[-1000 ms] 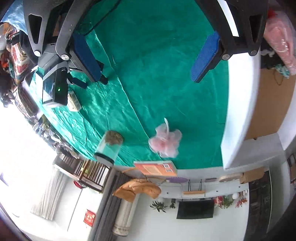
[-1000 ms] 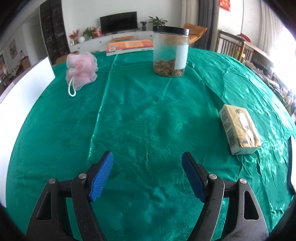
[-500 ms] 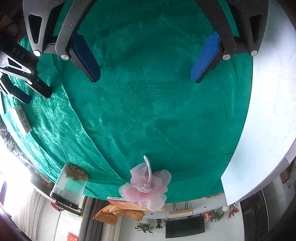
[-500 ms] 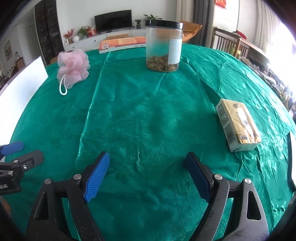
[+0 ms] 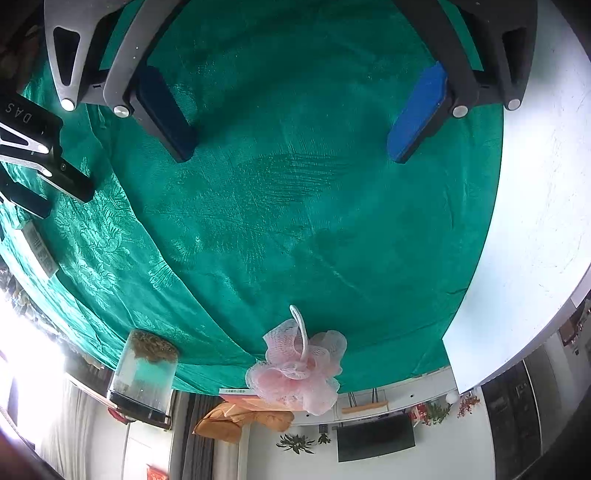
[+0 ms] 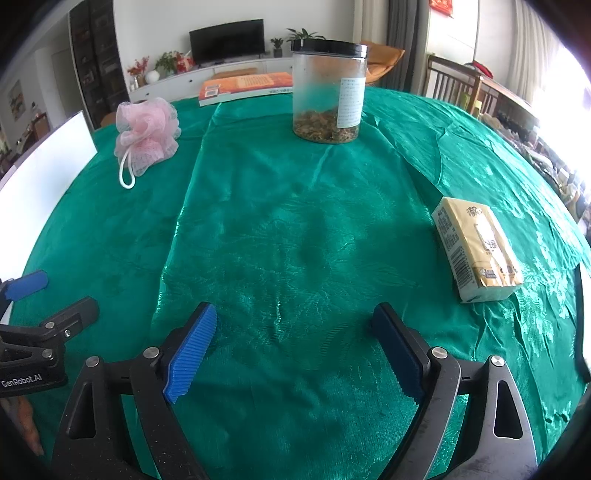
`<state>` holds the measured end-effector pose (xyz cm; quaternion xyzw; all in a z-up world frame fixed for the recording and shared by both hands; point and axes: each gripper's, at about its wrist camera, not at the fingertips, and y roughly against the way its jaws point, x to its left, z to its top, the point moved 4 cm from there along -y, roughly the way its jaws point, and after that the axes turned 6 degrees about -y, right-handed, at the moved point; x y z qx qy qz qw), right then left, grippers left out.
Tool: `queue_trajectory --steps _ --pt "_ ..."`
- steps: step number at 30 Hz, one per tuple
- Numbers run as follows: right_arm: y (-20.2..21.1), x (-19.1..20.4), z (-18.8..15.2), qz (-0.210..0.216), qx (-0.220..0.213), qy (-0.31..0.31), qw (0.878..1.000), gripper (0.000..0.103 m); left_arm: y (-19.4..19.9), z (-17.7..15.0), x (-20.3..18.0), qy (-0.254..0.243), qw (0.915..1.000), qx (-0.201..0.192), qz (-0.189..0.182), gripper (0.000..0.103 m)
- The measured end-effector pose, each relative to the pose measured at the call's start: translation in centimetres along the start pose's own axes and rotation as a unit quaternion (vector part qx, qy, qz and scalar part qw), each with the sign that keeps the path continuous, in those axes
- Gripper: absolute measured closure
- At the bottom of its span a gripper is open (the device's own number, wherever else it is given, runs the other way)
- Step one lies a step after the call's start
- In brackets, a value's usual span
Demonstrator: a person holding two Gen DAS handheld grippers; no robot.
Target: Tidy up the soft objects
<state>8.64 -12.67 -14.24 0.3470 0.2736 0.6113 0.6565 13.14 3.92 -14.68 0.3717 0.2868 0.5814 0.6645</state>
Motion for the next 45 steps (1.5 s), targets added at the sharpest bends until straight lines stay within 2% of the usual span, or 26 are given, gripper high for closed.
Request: queue_trajectory --steps 39,45 --pt "0.08 0.06 0.02 0.000 0.000 0.000 1.000 0.014 -0.02 -0.04 0.03 -0.001 1.0000 0.000 -0.001 0.000" --pt "0.10 0.01 0.02 0.000 0.000 0.000 1.000 0.014 -0.10 0.15 0.05 -0.008 0.9999 0.012 -0.007 0.000"
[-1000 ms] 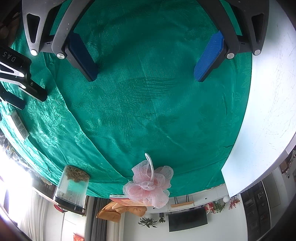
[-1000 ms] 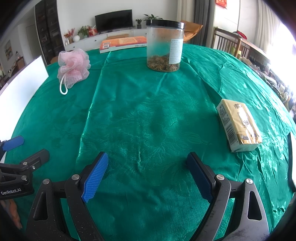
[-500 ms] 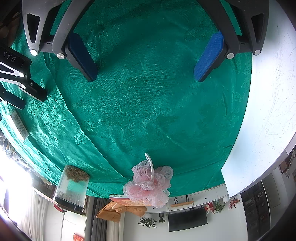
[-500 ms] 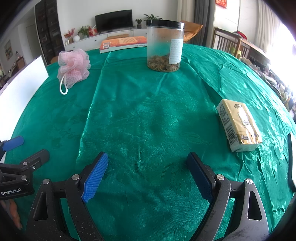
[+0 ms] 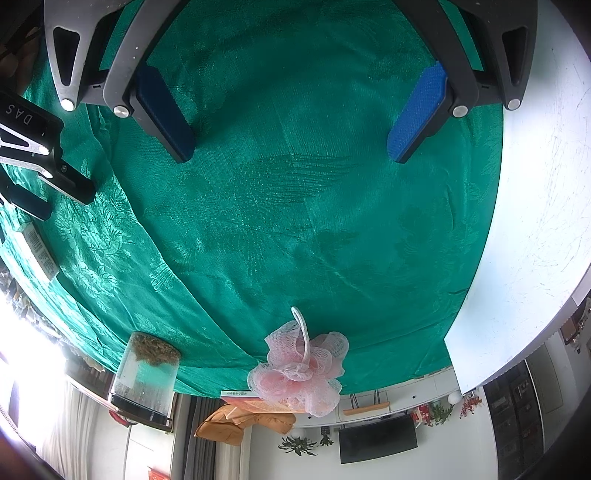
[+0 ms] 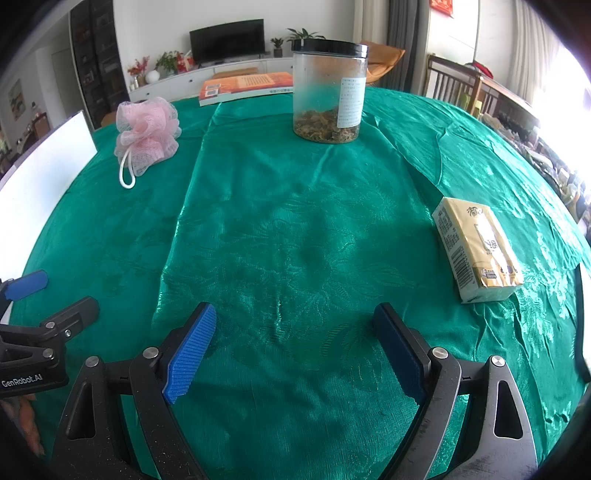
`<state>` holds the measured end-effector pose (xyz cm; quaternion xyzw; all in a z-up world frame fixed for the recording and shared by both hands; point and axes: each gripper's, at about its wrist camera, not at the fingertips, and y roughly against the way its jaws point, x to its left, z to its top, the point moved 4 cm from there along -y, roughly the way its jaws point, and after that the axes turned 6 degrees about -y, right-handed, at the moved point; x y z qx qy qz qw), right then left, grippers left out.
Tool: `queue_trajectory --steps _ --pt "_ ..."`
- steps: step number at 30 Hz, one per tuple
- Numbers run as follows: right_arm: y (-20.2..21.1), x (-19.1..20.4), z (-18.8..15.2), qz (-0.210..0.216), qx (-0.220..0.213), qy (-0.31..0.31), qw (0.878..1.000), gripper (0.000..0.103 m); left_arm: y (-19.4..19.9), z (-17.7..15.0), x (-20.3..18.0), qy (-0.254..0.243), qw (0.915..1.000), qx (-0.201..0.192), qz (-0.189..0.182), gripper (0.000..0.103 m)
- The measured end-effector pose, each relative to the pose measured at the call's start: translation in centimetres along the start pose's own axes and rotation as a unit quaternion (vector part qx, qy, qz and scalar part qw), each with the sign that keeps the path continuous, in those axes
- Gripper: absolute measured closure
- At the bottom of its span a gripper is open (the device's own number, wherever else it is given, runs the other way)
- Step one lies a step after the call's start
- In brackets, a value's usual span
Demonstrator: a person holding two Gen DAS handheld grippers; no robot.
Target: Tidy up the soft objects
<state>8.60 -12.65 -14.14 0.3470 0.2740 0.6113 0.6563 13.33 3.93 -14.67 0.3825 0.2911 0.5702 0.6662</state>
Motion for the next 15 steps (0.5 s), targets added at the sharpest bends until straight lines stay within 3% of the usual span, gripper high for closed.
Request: queue_trajectory --steps 4,8,15 --pt "0.0 0.0 0.0 0.000 0.000 0.000 1.000 0.014 -0.6 1.6 0.5 0.020 0.9980 0.057 -0.016 0.000" --pt "0.0 0.0 0.0 0.000 0.000 0.000 1.000 0.014 0.2 6.2 1.6 0.088 0.9944 0.023 -0.054 0.000" --pt "0.0 0.0 0.0 0.000 0.000 0.000 1.000 0.014 -2.5 16.0 2.8 0.034 0.9992 -0.018 -0.009 0.000"
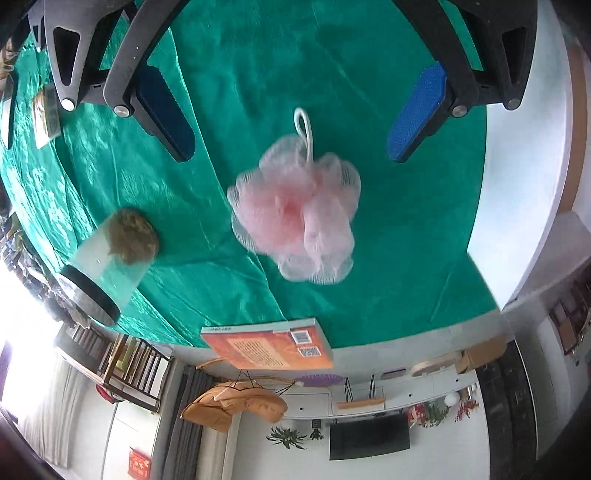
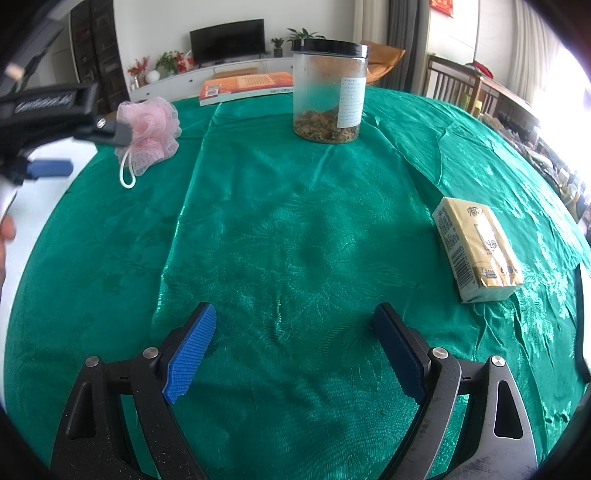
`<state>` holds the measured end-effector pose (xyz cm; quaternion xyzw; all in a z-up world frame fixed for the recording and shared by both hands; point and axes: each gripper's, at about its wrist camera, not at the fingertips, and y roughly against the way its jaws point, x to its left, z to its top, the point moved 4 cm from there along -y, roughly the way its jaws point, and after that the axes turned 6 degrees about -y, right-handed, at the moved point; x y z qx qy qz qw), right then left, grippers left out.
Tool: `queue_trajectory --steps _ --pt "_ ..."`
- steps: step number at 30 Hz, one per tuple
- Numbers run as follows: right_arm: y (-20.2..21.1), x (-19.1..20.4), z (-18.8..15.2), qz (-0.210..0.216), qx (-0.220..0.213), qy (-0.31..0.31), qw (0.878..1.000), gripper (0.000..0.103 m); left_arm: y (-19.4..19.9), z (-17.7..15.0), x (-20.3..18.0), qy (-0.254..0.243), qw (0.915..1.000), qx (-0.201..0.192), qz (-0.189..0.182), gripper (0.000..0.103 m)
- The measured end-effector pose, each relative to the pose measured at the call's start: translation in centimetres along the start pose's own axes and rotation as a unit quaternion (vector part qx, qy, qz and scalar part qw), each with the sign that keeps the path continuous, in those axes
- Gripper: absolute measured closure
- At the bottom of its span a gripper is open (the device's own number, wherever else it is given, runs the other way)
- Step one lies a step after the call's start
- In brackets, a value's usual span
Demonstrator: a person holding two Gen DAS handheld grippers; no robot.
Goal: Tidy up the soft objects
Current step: 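Grasp pink mesh loofah with the left tool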
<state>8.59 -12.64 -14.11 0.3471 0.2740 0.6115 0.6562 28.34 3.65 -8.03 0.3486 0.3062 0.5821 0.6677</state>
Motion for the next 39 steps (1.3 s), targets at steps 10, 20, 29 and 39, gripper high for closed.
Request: queue_trajectory --steps 10,20,29,39 --pt "-0.1 0.1 0.0 0.002 0.001 0.001 1.000 0.013 -7.4 2.8 3.3 0.044 0.9979 0.041 0.023 0.000" --pt "-0.1 0.1 0.0 0.002 0.002 0.002 1.000 0.012 -4.7 2.2 2.7 -0.007 0.9996 0.007 0.025 0.063" --pt "0.0 0.1 0.0 0.002 0.002 0.002 1.000 0.012 6.4 -5.2 -0.4 -0.012 0.9996 -0.011 -0.022 0.062" --pt "0.0 0.2 0.0 0.002 0.002 0.002 1.000 0.012 8.2 -13.4 -3.3 -0.051 0.9986 -0.009 0.005 0.024"
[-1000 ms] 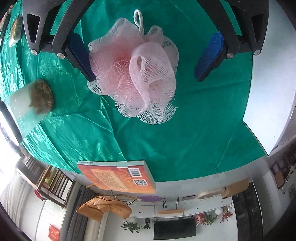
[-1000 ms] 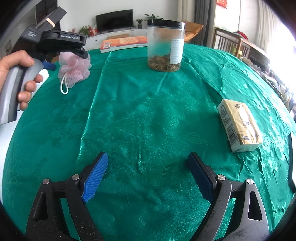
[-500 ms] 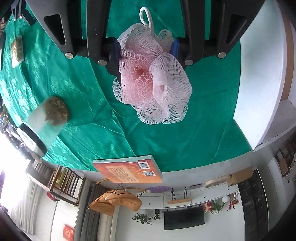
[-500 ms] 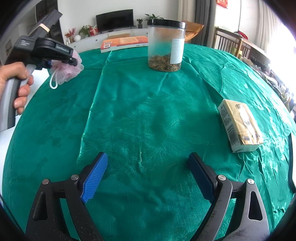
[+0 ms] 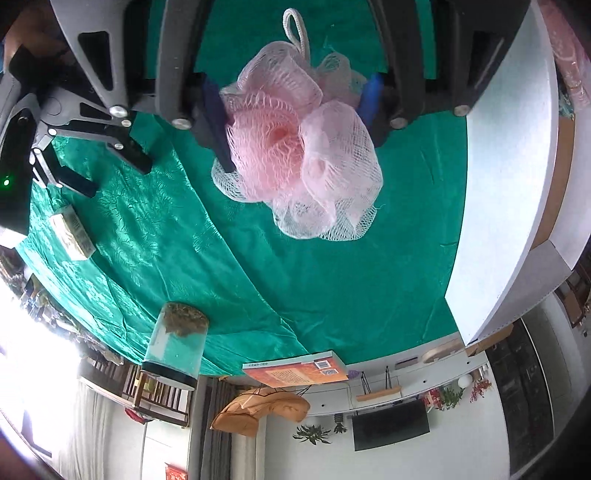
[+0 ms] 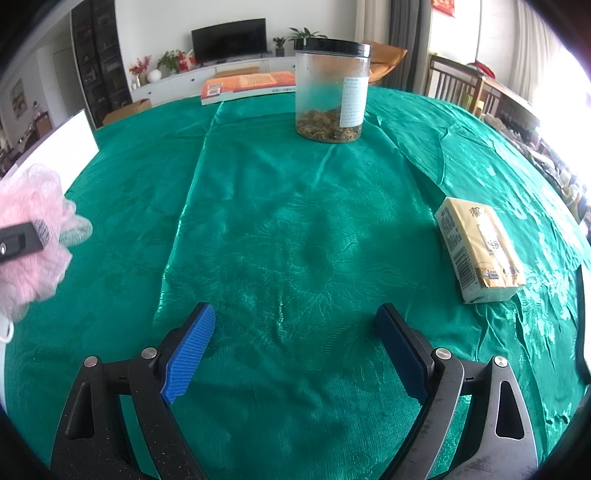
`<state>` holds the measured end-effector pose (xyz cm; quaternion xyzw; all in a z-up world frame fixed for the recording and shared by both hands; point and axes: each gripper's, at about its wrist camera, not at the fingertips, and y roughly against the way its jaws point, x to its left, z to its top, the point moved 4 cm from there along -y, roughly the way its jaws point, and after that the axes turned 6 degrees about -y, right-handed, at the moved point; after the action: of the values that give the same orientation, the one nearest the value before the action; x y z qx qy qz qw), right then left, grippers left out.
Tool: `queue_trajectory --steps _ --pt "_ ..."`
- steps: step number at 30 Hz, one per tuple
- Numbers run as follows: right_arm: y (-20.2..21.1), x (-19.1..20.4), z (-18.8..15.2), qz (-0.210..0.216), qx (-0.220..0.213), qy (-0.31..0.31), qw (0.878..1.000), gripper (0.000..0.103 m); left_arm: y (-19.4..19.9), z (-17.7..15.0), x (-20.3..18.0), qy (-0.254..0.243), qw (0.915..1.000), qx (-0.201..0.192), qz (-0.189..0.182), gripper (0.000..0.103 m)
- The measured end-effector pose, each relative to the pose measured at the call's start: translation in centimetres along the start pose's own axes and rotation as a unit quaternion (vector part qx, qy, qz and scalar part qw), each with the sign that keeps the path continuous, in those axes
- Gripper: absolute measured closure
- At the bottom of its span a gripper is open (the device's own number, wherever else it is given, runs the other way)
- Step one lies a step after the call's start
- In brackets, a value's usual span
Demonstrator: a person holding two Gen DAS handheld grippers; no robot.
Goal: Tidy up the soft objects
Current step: 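Grasp pink mesh loofah with the left tool, then lift pink mesh loofah off the table with the left tool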
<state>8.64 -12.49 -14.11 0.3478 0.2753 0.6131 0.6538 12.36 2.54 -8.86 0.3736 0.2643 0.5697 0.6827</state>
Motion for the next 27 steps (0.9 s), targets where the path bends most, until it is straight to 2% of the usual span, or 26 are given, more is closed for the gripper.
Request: queue_trajectory --steps 2,5,10,13,17,27 --pt "0.0 0.0 0.0 0.000 0.000 0.000 1.000 0.012 -0.6 -0.4 0.1 0.005 0.9999 -0.011 0.011 0.008" --pt "0.0 0.0 0.0 0.000 0.000 0.000 1.000 0.012 -2.0 -0.8 0.2 0.006 0.9997 -0.009 0.020 0.008" --pt "0.0 0.0 0.0 0.000 0.000 0.000 1.000 0.012 -5.2 -2.1 0.8 0.012 0.9994 0.029 0.016 0.008" --pt "0.0 0.0 0.0 0.000 0.000 0.000 1.000 0.012 -5.3 -2.6 1.5 0.033 0.9993 0.016 0.008 0.004" --pt "0.0 0.0 0.0 0.000 0.000 0.000 1.000 0.012 -5.5 -2.6 1.3 0.023 0.9995 0.020 0.008 0.000" --pt "0.0 0.0 0.0 0.000 0.000 0.000 1.000 0.012 -5.4 -2.6 1.3 0.024 0.9995 0.018 0.008 0.000"
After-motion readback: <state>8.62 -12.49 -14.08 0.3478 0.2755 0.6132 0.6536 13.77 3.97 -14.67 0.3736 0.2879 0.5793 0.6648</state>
